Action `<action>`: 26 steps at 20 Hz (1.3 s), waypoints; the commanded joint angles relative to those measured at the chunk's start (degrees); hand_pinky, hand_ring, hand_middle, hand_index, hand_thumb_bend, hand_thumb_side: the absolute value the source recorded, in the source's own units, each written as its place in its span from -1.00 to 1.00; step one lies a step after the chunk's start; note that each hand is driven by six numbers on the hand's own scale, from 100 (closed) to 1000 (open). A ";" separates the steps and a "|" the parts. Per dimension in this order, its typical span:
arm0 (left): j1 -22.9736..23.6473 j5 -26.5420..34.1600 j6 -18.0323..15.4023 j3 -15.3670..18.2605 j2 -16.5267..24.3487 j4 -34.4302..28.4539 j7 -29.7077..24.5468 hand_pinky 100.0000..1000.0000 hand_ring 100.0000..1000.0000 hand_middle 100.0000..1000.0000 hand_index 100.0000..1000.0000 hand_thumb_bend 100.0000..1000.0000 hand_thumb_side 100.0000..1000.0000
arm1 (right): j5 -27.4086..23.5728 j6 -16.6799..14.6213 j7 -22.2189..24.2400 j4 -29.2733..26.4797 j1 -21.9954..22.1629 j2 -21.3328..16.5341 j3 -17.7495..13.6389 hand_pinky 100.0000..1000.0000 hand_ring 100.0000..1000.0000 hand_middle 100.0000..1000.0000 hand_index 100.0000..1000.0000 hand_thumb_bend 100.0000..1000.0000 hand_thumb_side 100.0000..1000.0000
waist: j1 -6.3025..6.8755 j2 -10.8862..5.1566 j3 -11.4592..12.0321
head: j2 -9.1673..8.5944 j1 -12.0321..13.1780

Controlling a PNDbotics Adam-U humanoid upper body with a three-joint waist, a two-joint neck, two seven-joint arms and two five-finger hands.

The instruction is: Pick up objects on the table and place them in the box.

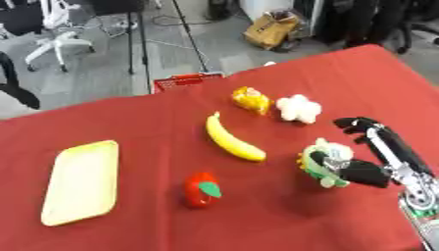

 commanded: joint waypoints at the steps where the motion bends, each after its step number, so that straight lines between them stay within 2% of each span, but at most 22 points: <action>1: -0.33 -0.35 -0.04 0.48 1.31 -0.82 -0.23 0.14 0.37 0.38 0.52 0.18 1.00 | 3.27 0.58 1.75 1.19 -0.97 -1.65 -0.47 0.47 0.60 0.55 0.72 0.22 -0.16 | -1.05 -1.53 0.12 | -0.29 -0.08; 6: -0.31 -0.44 0.03 0.50 1.27 -0.83 -0.25 0.14 0.36 0.37 0.52 0.19 1.00 | 7.26 1.87 3.10 3.74 -1.24 -1.65 -0.57 0.49 0.62 0.59 0.73 0.22 -0.24 | -1.12 -1.53 0.32 | -0.44 -0.14; 18: -0.26 -0.40 0.05 0.40 1.22 -0.80 -0.39 0.13 0.36 0.36 0.52 0.19 1.00 | 13.08 3.50 3.60 8.45 -4.24 -2.69 -0.09 0.50 0.63 0.62 0.74 0.22 -0.23 | -1.06 -1.54 0.46 | -0.52 -0.37; 26: -0.22 -0.25 0.03 0.32 1.15 -0.79 -0.53 0.14 0.36 0.35 0.52 0.19 1.00 | 15.17 3.01 5.41 11.51 -5.38 -2.57 1.37 0.48 0.59 0.61 0.73 0.24 -0.29 | -0.94 -1.44 0.57 | -0.50 -0.58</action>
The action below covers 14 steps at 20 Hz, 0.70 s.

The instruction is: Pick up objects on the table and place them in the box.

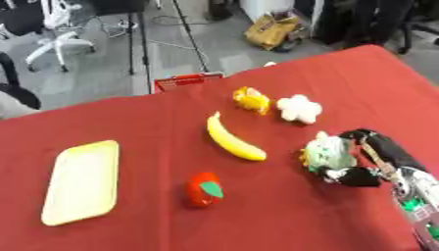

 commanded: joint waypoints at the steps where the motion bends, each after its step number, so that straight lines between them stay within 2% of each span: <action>1: -0.36 -0.18 -0.10 0.31 1.14 -0.80 -0.25 0.14 0.36 0.35 0.52 0.19 1.00 | 1.21 -0.66 1.43 0.72 -0.64 -1.52 0.79 0.47 0.58 0.60 0.73 0.25 -0.30 | -0.92 -1.43 0.10 | -0.42 -0.12; 2: -0.36 -0.16 -0.11 0.30 1.14 -0.81 -0.28 0.14 0.36 0.35 0.52 0.19 1.00 | 1.43 -0.97 2.02 0.91 -0.65 -1.47 1.00 0.42 0.55 0.58 0.72 0.52 -0.35 | -0.91 -1.43 0.10 | -0.39 -0.13; 3: -0.37 -0.16 -0.11 0.28 1.14 -0.82 -0.32 0.14 0.36 0.35 0.52 0.19 1.00 | 1.42 -1.51 2.95 1.14 -0.61 -1.35 1.38 0.38 0.52 0.56 0.70 0.27 -0.33 | -0.89 -1.42 0.12 | -0.37 -0.16; 8: -0.36 -0.16 -0.06 0.26 1.17 -0.83 -0.54 0.14 0.36 0.35 0.52 0.19 1.00 | -0.08 -4.62 9.01 1.99 -0.51 -1.17 2.30 0.20 0.36 0.47 0.64 0.26 -0.44 | -0.88 -1.46 0.11 | -0.33 -0.22; 9: -0.36 -0.15 -0.05 0.27 1.17 -0.84 -0.58 0.14 0.36 0.35 0.52 0.19 1.00 | -0.42 -5.18 10.09 1.96 -0.50 -1.18 2.27 0.00 0.17 0.30 0.52 0.23 -0.48 | -0.89 -1.47 0.10 | -0.31 -0.21; 10: -0.36 -0.14 -0.06 0.29 1.16 -0.84 -0.59 0.14 0.36 0.35 0.52 0.19 1.00 | -0.68 -5.58 10.81 1.87 -0.48 -1.21 2.16 0.00 0.17 0.30 0.52 0.23 -0.48 | -0.89 -1.47 0.08 | -0.31 -0.20; 11: -0.34 -0.13 -0.05 0.29 1.17 -0.84 -0.61 0.14 0.36 0.35 0.52 0.19 1.00 | -0.84 -5.83 11.01 1.66 -0.49 -1.22 1.99 -0.21 -0.02 0.06 0.32 0.10 -0.50 | -0.90 -1.47 0.07 | -0.31 -0.20; 12: -0.34 -0.11 -0.05 0.30 1.17 -0.83 -0.62 0.14 0.36 0.35 0.52 0.19 1.00 | -0.95 -6.00 10.86 1.46 -0.44 -1.22 1.87 -0.21 -0.02 0.06 0.32 0.10 -0.50 | -0.90 -1.47 0.06 | -0.32 -0.19; 13: -0.35 -0.11 -0.05 0.32 1.17 -0.83 -0.62 0.14 0.37 0.35 0.52 0.19 1.00 | -1.06 -6.05 10.04 1.06 -0.51 -1.19 1.57 -0.30 -0.13 -0.16 0.08 -0.01 -0.49 | -0.89 -1.48 0.04 | -0.32 -0.15; 14: -0.36 -0.11 -0.06 0.33 1.18 -0.84 -0.62 0.14 0.37 0.35 0.52 0.19 1.00 | -1.21 -6.04 8.80 0.68 -0.47 -1.16 1.36 -0.30 -0.13 -0.16 0.08 -0.01 -0.49 | -0.89 -1.48 0.03 | -0.34 -0.12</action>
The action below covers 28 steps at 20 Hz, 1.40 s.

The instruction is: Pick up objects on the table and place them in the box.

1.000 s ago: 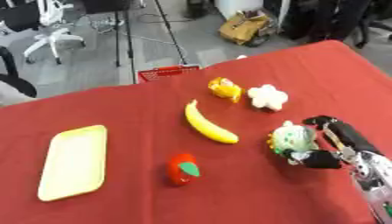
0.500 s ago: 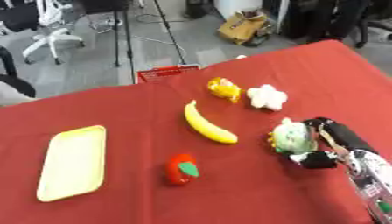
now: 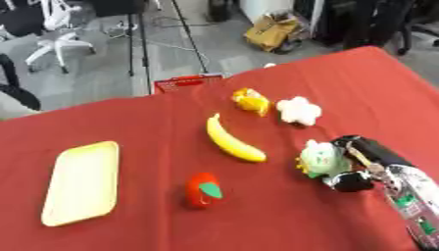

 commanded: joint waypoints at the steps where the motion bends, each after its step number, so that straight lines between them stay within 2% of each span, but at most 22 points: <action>1: -0.36 -0.12 -0.09 0.35 1.19 -0.83 -0.21 0.14 0.37 0.35 0.52 0.19 1.00 | -0.81 -0.23 -2.26 -0.41 0.68 -0.57 -0.03 -0.32 -0.16 -0.23 -0.07 -0.06 -0.44 | -0.86 -1.17 -0.03 | -0.36 -0.02; 7: -0.36 -0.12 -0.06 0.40 1.24 -0.79 -0.23 0.14 0.37 0.35 0.52 0.19 1.00 | -3.39 0.03 -12.33 -4.51 0.54 -0.73 -0.95 -0.28 -0.14 -0.27 -0.18 -0.10 -0.31 | -0.90 -1.12 -0.05 | -0.42 -0.03; 13: -0.35 -0.14 -0.04 0.40 1.28 -0.76 -0.24 0.14 0.37 0.35 0.52 0.19 1.00 | -6.36 0.18 -15.78 -10.58 0.41 -1.30 -0.93 -0.27 -0.14 -0.28 -0.22 -0.07 -0.26 | -1.03 -1.08 0.01 | -0.42 -0.04; 20: -0.38 -0.18 -0.03 0.39 1.38 -0.77 -0.30 0.14 0.37 0.35 0.52 0.20 1.00 | -7.84 0.50 -15.32 -15.88 -0.19 -2.06 0.21 -0.27 -0.14 -0.27 -0.22 -0.06 -0.24 | -1.23 -1.16 0.20 | -0.66 -0.10; 24: -0.44 -0.22 0.00 0.20 1.52 -0.76 -0.51 0.14 0.37 0.35 0.52 0.19 1.00 | -8.70 -0.65 -13.09 -16.26 -2.81 -3.43 2.94 -0.26 -0.13 -0.26 -0.22 -0.07 -0.23 | -1.40 -1.32 0.44 | -0.73 -0.35; 25: -0.45 -0.22 0.01 0.17 1.53 -0.75 -0.55 0.14 0.37 0.35 0.52 0.19 1.00 | -9.12 -0.99 -12.58 -16.08 -3.46 -3.72 3.54 -0.26 -0.13 -0.26 -0.21 0.11 -0.13 | -1.40 -1.35 0.46 | -0.79 -0.39; 26: -0.44 -0.22 0.03 0.13 1.54 -0.73 -0.60 0.14 0.37 0.35 0.52 0.19 1.00 | -9.57 -1.39 -12.08 -15.85 -4.29 -4.14 4.28 -0.26 -0.13 -0.25 -0.21 -0.07 -0.22 | -1.39 -1.37 0.53 | -0.87 -0.47; 28: -0.41 -0.18 0.07 0.07 1.54 -0.67 -0.63 0.14 0.37 0.35 0.52 0.19 1.00 | -10.49 -2.03 -11.20 -15.14 -6.25 -4.85 5.83 -0.24 -0.13 -0.24 -0.21 -0.07 -0.22 | -1.36 -1.42 0.70 | -0.99 -0.66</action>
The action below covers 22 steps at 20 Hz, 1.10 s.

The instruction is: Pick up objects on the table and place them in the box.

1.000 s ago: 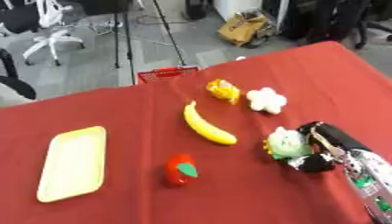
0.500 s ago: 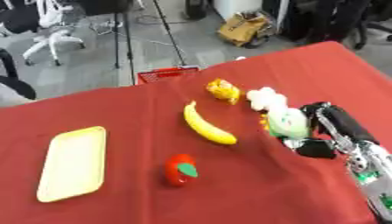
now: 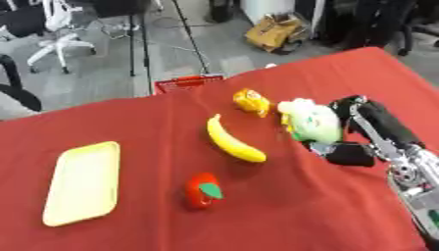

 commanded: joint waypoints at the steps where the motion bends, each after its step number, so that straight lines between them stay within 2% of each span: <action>1: -0.42 -0.15 0.03 0.06 1.52 -0.66 -0.20 0.14 0.37 0.35 0.52 0.19 1.00 | -1.89 -1.06 1.54 0.15 -3.38 -2.59 2.32 -0.24 -0.12 -0.24 -0.21 -0.07 -0.22 | -1.18 -1.44 0.23 | -0.71 -0.35; 7: -0.57 0.06 0.11 -0.26 1.31 -0.48 -0.20 0.13 0.37 0.35 0.52 0.19 1.00 | -4.67 -2.55 4.18 6.26 -11.47 -3.37 7.31 -0.22 -0.12 -0.22 -0.20 -0.08 -0.23 | -0.92 -1.70 0.96 | -1.41 -1.32; 13: -0.75 0.17 0.18 -0.57 1.47 -0.37 -0.45 0.14 0.37 0.35 0.52 0.20 1.00 | -7.58 -4.52 4.87 16.08 -19.06 -3.25 9.44 -0.14 -0.08 -0.19 -0.17 -0.10 -0.25 | -0.73 -1.80 2.27 | -2.55 -2.47; 16: -1.15 0.14 0.21 -0.76 1.56 -0.44 -0.65 0.14 0.37 0.35 0.52 0.20 1.00 | -7.99 -5.47 5.03 22.48 -22.93 -2.83 9.58 -0.12 -0.07 -0.18 -0.17 -0.10 -0.27 | -0.84 -1.56 3.12 | -3.25 -3.02; 17: -1.28 0.15 0.22 -0.85 1.57 -0.45 -0.74 0.14 0.37 0.35 0.52 0.20 1.00 | -7.87 -5.56 4.92 24.80 -24.20 -2.40 9.46 -0.12 -0.07 -0.19 -0.17 -0.29 -0.26 | -0.90 -1.49 3.41 | -3.41 -3.23; 18: -1.41 0.16 0.23 -0.97 1.59 -0.46 -0.85 0.14 0.37 0.35 0.52 0.20 1.00 | -7.67 -5.48 4.73 27.27 -25.49 -1.91 9.20 -0.12 -0.07 -0.19 -0.17 -0.09 -0.28 | -0.98 -1.42 3.79 | -3.67 -3.53; 22: -1.97 0.23 0.24 -1.44 1.74 -0.50 -1.33 0.14 0.37 0.35 0.52 0.20 1.00 | -5.00 -4.52 2.79 37.31 -30.29 0.30 7.39 -0.11 -0.07 -0.18 -0.16 -0.07 -0.28 | -1.32 -1.19 5.49 | -4.55 -4.82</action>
